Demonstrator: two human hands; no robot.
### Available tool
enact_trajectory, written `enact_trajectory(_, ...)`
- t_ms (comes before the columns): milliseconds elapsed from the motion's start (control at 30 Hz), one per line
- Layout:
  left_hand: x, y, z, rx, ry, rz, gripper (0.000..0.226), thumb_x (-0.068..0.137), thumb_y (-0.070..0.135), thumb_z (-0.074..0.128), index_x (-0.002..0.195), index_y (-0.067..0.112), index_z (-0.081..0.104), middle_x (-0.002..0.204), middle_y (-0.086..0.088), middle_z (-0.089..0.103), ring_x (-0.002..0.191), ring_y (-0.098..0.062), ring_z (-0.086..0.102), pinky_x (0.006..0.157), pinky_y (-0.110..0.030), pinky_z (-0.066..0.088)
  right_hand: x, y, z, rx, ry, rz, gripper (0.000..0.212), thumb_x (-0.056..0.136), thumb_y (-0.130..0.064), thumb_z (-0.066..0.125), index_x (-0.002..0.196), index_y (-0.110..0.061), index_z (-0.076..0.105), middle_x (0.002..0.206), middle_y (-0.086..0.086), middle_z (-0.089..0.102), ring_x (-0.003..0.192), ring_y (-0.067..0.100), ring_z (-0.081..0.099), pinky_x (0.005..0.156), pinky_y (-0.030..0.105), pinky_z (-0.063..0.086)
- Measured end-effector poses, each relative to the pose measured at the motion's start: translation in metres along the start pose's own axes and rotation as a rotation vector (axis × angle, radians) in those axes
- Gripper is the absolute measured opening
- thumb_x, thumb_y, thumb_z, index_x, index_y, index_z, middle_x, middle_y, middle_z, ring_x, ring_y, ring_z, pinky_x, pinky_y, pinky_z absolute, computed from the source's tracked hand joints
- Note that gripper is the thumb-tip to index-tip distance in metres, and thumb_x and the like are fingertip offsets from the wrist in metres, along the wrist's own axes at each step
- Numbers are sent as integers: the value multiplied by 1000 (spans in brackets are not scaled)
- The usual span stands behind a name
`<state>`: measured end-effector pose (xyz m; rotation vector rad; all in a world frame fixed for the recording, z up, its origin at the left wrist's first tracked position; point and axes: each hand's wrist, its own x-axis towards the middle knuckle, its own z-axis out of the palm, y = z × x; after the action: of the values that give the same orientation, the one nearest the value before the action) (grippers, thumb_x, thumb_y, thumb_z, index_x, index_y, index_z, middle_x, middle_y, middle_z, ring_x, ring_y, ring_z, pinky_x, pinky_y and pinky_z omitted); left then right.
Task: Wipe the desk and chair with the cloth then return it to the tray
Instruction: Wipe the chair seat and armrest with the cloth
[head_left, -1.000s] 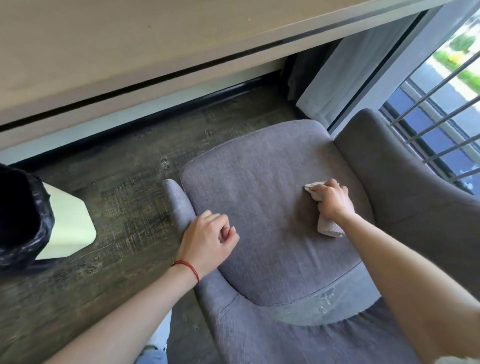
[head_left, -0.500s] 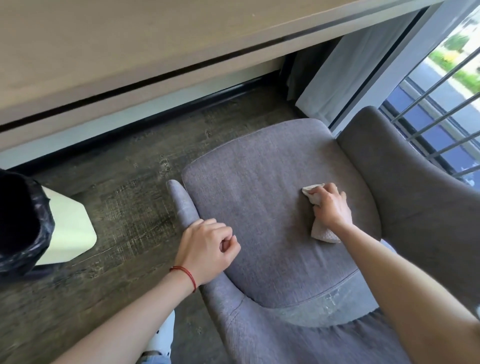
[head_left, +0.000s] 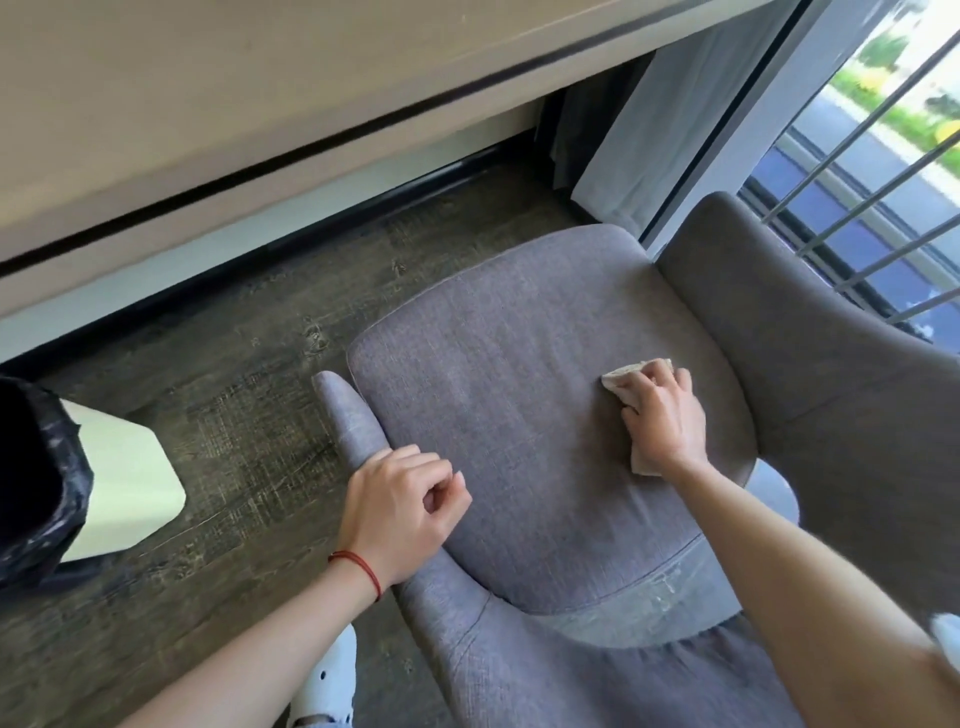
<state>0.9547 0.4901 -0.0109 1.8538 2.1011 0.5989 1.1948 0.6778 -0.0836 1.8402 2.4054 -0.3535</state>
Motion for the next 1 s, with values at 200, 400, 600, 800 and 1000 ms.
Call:
enact_trajectory(200,2,-2,0,2,-8,28,35,80,26,48,52,23,26,45,-1,41,49,-17,42,54,-23,24,13,7,-11,-6,-42,114,34,81,-13,61,114,-19,66,118,8,58,117,33,44,78,41,49)
enact_trajectory(400,2,-2,1,1,-7,22,34,80,28,46,50,22,29,44,0,43,50,-17,43,54,-28,37,19,3,-9,55,-204,10,45,79,-8,64,120,-26,65,125,5,57,123,31,46,90,41,51)
enact_trajectory(600,0,11,-8,-67,-29,-109,39,80,34,38,50,10,40,49,-6,49,54,-18,40,58,-30,38,4,-6,-71,232,-115,31,39,78,-13,65,115,-23,67,113,10,59,113,33,52,89,39,50)
enact_trajectory(800,1,64,-36,-376,13,-299,26,88,17,52,64,9,54,64,1,59,65,-15,54,65,-35,44,-26,-33,-138,376,-53,-99,35,77,-13,67,112,-18,69,110,12,63,105,32,58,87,31,45)
enact_trajectory(1000,-13,154,-107,-664,-139,-348,17,88,19,54,76,10,62,71,0,60,69,-14,55,70,-31,44,-101,-50,-249,662,-19,-123,37,82,-14,61,118,-22,66,114,5,65,99,19,56,86,27,41)
